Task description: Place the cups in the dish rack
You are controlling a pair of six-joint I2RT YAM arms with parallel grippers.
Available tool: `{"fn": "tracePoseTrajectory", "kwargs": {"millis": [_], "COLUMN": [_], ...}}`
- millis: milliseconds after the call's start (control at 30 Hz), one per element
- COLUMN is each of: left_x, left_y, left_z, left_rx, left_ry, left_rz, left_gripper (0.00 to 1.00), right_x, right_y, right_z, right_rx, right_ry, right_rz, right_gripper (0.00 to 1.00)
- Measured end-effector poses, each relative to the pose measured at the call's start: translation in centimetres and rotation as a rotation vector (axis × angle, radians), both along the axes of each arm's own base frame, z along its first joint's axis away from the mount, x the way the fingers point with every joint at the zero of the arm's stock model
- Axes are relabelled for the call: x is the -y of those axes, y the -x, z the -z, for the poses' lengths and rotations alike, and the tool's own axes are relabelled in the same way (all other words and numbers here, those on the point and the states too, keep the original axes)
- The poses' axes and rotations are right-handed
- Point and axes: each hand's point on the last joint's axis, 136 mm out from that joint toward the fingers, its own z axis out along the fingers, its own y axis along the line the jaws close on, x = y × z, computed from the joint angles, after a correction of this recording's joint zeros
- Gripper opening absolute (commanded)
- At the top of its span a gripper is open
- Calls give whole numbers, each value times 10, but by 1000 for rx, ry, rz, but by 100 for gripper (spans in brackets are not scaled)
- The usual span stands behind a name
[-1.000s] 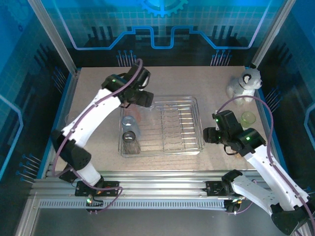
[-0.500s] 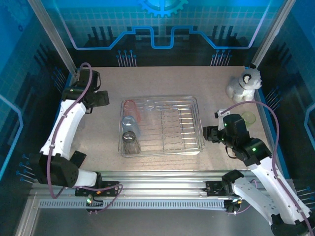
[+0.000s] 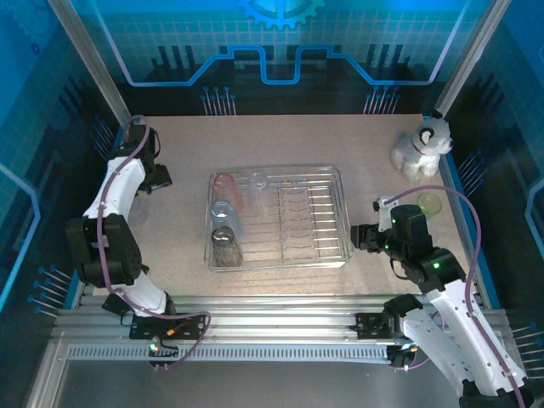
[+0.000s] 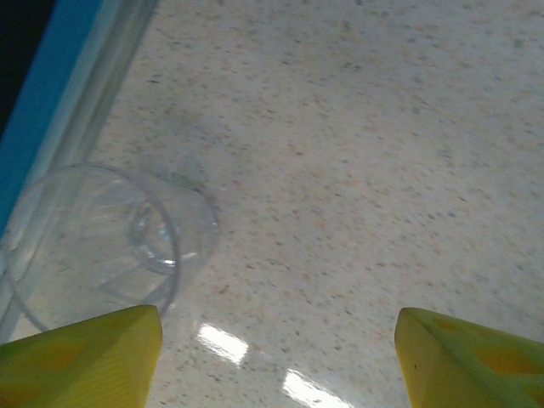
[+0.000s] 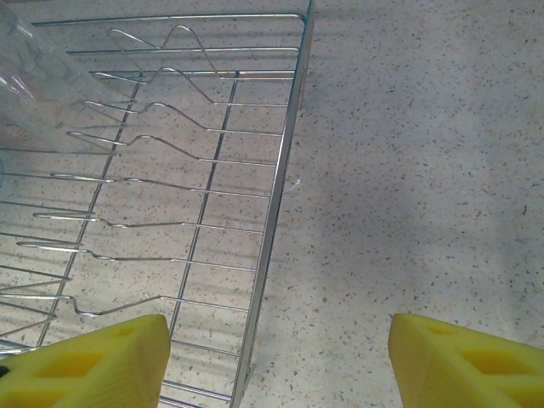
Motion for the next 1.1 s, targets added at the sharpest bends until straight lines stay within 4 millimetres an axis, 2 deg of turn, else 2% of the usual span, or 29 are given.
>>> {"fn": "tracePoseTrajectory", "kwargs": {"millis": [467,800,967,1100], "left_x": [-44,-52,-57,-58], "left_y": [14,8,1,-4], "left_z": [54,58,57,58], "left_rx": [-131,-114,-95,-86], "left_ry": [-33,-14,21,35], "left_rz": [-178,-203,-215,-215], "left_gripper": [67,59,49,47], "right_x": [-1,-1,0,0], "right_y": [-3,-4,-3,-2], "right_z": [9,14,16,18], "right_rx": [-53,-77,-84,-96], "right_ry": [-19,-14,-10,-6], "right_rz": [0,0,3,4], "right_gripper": [68,68,67,67]}}
